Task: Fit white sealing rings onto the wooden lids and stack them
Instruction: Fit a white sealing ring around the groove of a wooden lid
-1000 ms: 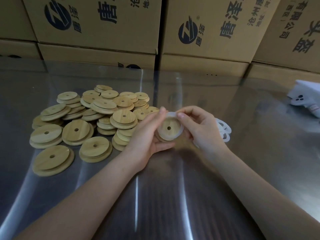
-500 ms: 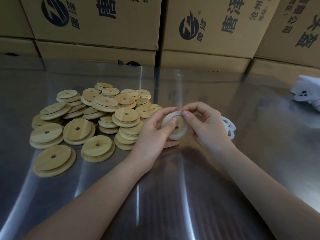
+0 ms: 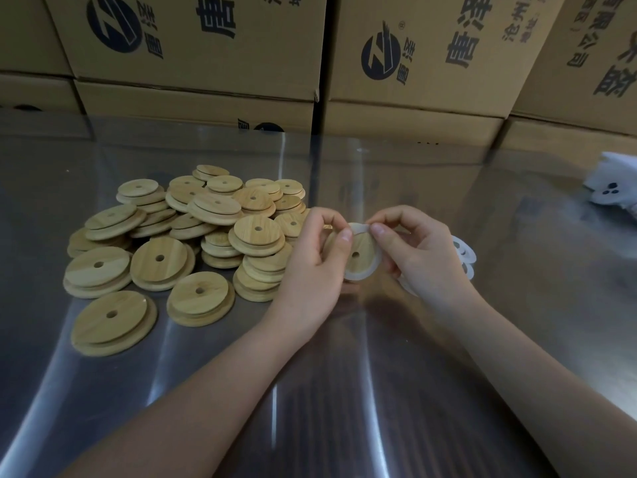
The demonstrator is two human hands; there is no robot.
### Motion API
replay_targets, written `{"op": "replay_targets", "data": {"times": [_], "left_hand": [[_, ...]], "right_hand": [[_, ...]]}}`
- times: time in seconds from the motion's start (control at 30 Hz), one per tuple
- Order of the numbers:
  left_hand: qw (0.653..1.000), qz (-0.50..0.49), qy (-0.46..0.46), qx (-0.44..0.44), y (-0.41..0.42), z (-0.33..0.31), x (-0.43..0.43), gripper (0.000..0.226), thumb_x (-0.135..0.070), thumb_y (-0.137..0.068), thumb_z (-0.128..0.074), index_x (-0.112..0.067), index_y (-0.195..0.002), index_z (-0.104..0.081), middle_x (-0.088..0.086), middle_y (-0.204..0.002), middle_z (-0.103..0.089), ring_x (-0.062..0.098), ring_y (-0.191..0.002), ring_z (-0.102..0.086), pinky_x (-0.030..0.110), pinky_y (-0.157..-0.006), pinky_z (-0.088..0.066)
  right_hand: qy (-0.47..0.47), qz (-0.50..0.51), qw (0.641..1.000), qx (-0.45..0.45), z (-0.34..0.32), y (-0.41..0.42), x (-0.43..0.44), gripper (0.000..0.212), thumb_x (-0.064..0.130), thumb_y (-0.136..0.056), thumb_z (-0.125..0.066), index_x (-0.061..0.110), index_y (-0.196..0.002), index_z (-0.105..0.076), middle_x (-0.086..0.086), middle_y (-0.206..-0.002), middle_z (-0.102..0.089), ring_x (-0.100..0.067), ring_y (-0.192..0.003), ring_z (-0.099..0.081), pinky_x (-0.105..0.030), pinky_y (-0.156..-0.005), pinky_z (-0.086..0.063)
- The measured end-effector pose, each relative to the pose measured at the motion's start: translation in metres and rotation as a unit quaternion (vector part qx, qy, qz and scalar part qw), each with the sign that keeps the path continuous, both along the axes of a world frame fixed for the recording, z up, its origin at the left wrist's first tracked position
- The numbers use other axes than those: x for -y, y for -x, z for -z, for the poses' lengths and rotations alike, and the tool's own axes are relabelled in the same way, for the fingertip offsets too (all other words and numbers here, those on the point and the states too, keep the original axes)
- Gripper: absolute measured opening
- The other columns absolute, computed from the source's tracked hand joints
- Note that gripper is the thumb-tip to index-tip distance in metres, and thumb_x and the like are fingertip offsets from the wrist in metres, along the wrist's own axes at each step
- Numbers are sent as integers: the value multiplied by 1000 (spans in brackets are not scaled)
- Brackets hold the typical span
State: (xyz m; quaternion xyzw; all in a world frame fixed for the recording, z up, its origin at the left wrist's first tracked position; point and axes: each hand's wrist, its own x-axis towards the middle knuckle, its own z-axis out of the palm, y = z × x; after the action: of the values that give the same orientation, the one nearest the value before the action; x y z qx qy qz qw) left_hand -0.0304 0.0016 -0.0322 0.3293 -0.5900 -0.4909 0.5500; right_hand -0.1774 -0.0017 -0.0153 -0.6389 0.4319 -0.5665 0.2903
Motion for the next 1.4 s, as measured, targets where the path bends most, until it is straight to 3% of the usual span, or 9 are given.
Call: {"op": "replay_targets", "data": {"times": [0.63, 1.0, 1.2, 1.4], "left_hand": [[997, -47, 18, 61, -1, 2, 1, 13, -24, -104, -38, -29, -92, -38, 13, -104, -57, 25, -91, -66, 38, -56, -61], [998, -42, -12, 35, 0, 0, 0, 12, -19, -102, -45, -23, -91, -43, 13, -97, -61, 26, -90, -68, 43, -58, -62], [998, -59, -23, 23, 1, -3, -3, 12, -16, -100, -49, -19, -90, -44, 20, -93, -60, 32, -89, -67, 46, -60, -61], [997, -54, -59, -8, 0, -2, -1, 13, -11, -94, -53, -19, -87, -46, 14, -88, -60, 31, -91, -67, 44, -59, -62]], "right_hand": [[25, 10, 999, -34, 0, -2, -6, 20, 10, -92, -62, 25, -79, -64, 12, -62, -60, -3, -47, -49, -13, -44, -38], [12, 7, 999, -35, -1, 1, -3, 18, 20, -88, -62, 34, -79, -66, 9, -69, -64, -5, -51, -53, -18, -45, -41], [46, 35, 997, -55, -1, 1, -1, 29, 4, -89, -64, 31, -81, -66, 16, -76, -66, -1, -65, -57, -14, -57, -47], [50, 34, 997, -56, 0, 1, -1, 32, -1, -88, -64, 30, -80, -66, 18, -76, -66, 0, -69, -59, -13, -60, -48]]}}
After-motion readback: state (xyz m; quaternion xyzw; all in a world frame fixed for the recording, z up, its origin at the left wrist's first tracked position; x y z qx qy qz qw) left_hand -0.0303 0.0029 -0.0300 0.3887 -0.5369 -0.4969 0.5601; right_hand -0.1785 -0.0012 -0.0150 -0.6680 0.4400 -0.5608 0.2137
